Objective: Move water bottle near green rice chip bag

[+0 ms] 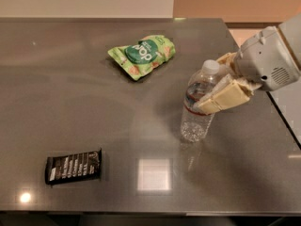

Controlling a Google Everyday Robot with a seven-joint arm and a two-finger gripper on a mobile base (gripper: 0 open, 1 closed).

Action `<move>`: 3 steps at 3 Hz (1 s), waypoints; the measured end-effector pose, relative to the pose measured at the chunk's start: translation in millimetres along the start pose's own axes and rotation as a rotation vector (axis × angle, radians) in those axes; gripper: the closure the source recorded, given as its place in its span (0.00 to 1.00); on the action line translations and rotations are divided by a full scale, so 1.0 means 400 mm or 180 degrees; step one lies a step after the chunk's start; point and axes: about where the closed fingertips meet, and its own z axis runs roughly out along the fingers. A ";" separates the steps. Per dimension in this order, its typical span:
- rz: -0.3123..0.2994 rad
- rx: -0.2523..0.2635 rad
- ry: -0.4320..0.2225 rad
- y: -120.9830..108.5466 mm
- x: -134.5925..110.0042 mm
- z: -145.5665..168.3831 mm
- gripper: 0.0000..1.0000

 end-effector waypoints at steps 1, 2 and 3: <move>0.0022 0.0215 0.0026 -0.100 -0.028 -0.013 1.00; 0.0039 0.0365 0.0051 -0.173 -0.045 -0.020 1.00; 0.0071 0.0498 0.0059 -0.320 -0.056 0.011 1.00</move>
Offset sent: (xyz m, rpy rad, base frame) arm 0.2018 -0.0034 0.0224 -0.0262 -0.1208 -0.1790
